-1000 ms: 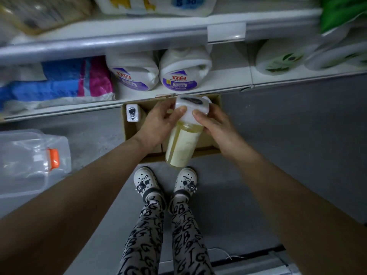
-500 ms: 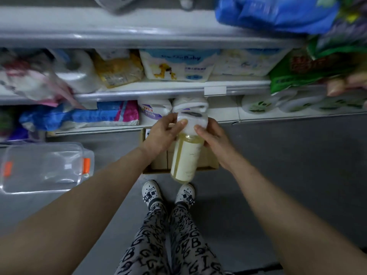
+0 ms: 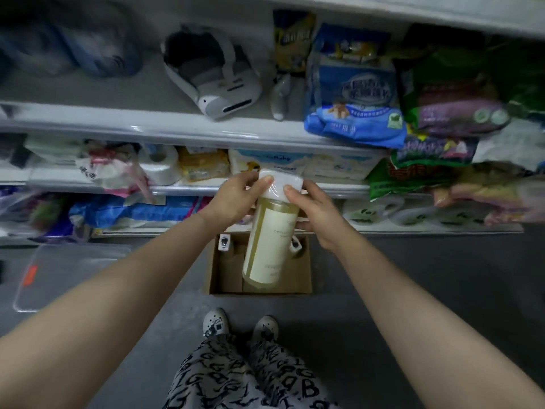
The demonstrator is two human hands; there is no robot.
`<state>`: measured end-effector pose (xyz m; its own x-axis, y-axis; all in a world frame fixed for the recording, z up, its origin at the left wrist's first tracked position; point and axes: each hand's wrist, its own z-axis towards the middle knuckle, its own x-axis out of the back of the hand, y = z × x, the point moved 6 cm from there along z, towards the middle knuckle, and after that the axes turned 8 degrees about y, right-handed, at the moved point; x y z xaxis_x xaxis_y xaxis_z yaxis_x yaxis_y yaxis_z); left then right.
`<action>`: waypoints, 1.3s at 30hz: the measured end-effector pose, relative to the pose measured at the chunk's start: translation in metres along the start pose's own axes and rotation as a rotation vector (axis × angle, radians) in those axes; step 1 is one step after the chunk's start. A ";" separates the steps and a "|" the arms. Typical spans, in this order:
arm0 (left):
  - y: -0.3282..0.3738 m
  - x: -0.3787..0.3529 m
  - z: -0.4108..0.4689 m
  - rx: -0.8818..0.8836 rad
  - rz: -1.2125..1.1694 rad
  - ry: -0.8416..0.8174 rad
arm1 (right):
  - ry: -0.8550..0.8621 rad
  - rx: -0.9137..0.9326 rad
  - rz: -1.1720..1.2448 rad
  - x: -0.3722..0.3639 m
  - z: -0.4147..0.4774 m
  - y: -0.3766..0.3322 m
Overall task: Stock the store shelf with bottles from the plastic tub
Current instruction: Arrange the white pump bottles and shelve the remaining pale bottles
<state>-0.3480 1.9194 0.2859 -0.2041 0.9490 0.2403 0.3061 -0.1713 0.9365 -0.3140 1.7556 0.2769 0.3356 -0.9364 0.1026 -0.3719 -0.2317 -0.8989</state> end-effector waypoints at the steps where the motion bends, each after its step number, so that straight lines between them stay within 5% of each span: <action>1: 0.007 0.004 -0.001 -0.009 -0.009 0.013 | -0.013 0.015 -0.017 0.000 -0.001 -0.010; 14: 0.083 0.079 -0.014 -0.024 -0.121 0.211 | -0.108 0.162 -0.149 -0.037 -0.007 -0.126; 26: 0.142 0.208 -0.023 -0.212 -0.001 0.314 | -0.145 0.335 -0.153 -0.138 -0.007 -0.220; 39: 0.202 0.328 -0.008 -0.444 -0.035 0.230 | -0.121 0.492 -0.069 -0.229 -0.012 -0.336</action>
<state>-0.3609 2.1938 0.5565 -0.4221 0.8819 0.2100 -0.1198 -0.2839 0.9513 -0.2765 2.0444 0.5607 0.4533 -0.8794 0.1453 0.0963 -0.1138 -0.9888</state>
